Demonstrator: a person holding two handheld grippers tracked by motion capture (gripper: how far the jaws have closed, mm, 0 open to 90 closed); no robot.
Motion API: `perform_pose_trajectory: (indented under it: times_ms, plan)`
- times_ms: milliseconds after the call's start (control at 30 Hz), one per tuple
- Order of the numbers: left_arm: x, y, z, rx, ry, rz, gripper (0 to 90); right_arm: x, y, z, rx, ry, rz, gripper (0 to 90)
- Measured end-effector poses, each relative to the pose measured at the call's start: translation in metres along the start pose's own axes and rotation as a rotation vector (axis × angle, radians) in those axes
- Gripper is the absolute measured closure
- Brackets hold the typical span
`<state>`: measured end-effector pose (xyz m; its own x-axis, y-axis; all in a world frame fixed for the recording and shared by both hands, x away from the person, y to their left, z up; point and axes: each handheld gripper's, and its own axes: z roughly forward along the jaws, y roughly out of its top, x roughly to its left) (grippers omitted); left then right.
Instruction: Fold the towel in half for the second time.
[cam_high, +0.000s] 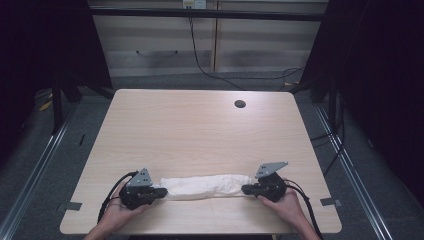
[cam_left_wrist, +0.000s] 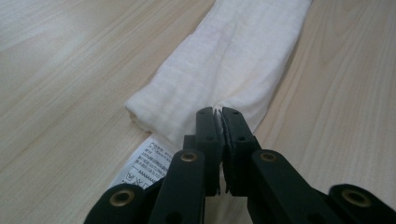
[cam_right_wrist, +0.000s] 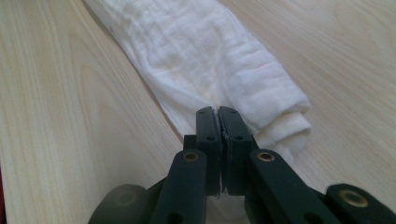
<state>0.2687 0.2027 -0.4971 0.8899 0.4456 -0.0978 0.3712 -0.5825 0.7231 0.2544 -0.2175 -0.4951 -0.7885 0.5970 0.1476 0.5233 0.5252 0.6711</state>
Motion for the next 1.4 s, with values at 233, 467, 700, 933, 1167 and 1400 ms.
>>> perform_pose_trajectory:
  times_ms: [233, 467, 700, 933, 1167, 1400]
  plan:
    - [0.005, 0.0, 0.004, -0.022, 0.003, -0.01, 86.5, 0.004, -0.002, -0.002, 0.002, -0.047, -0.026, 87.9]
    - [0.023, 0.007, 0.013, -0.049, 0.027, -0.063, 86.3, -0.008, 0.003, 0.004, -0.02, -0.046, 0.025, 87.6]
    - [0.023, 0.005, 0.01, -0.071, -0.019, -0.104, 71.5, -0.011, 0.007, 0.006, -0.034, -0.033, 0.041, 76.8]
    - [0.02, 0.006, -0.002, -0.078, 0.019, -0.13, 48.1, -0.011, 0.007, -0.004, -0.079, 0.02, 0.096, 59.6]
    - [0.036, 0.008, -0.03, -0.193, 0.045, -0.213, 34.5, -0.013, 0.013, -0.033, -0.197, -0.036, 0.137, 46.8]
    - [0.049, -0.005, -0.059, -0.209, 0.126, -0.261, 28.7, -0.019, 0.006, -0.068, -0.286, -0.144, 0.186, 41.6]
